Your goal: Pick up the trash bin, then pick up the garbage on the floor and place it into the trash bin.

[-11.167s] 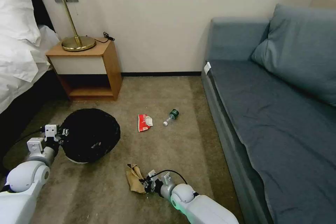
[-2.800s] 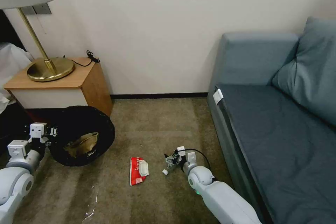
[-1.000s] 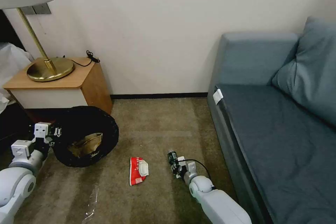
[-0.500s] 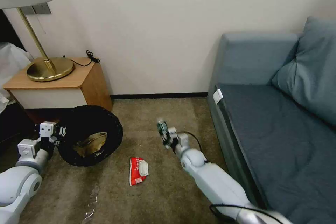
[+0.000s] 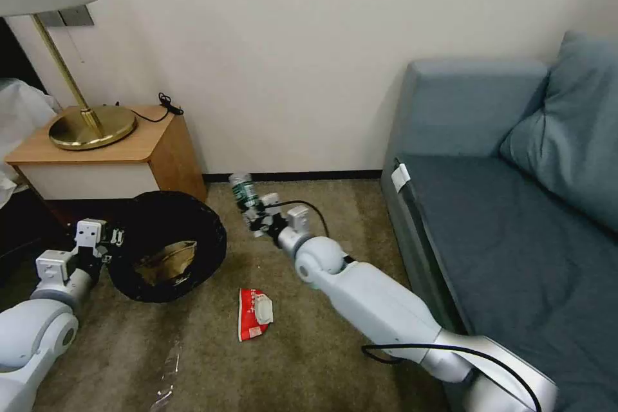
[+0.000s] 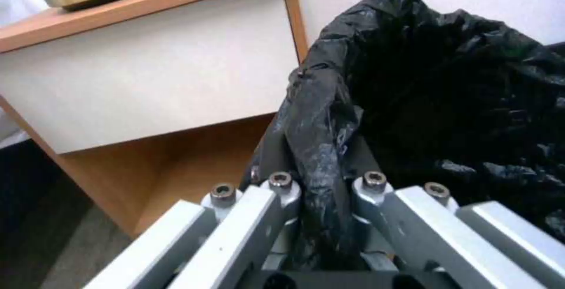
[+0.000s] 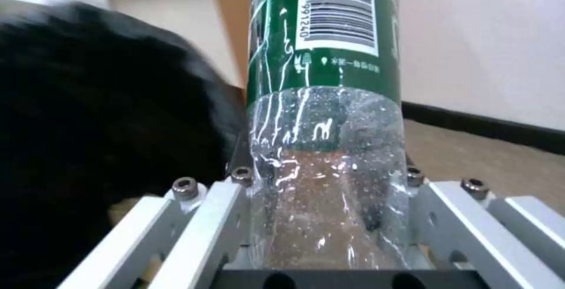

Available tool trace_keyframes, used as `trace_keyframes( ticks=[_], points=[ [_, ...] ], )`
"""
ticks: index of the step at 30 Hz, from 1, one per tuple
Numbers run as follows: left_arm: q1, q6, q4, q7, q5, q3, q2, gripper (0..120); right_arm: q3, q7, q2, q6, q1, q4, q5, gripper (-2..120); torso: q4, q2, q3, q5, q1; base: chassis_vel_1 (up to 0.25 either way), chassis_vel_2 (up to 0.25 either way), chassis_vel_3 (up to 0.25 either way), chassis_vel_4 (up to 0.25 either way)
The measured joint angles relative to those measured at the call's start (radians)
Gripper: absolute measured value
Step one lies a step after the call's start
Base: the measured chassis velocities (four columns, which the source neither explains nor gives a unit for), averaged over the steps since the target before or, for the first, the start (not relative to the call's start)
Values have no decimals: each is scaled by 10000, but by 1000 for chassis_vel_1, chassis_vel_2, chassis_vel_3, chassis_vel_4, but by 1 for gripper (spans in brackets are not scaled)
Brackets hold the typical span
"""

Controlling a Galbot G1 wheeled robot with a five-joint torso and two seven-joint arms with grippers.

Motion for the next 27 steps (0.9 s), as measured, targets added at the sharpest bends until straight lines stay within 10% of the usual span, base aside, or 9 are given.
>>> trace_keyframes(
  ticks=[27],
  points=[
    [-210, -58, 315, 37, -7, 99, -184, 4, -1539, 83, 1708, 263, 356, -970, 320, 26, 0, 0, -1, 2, 0, 0, 0, 0, 0]
  ],
)
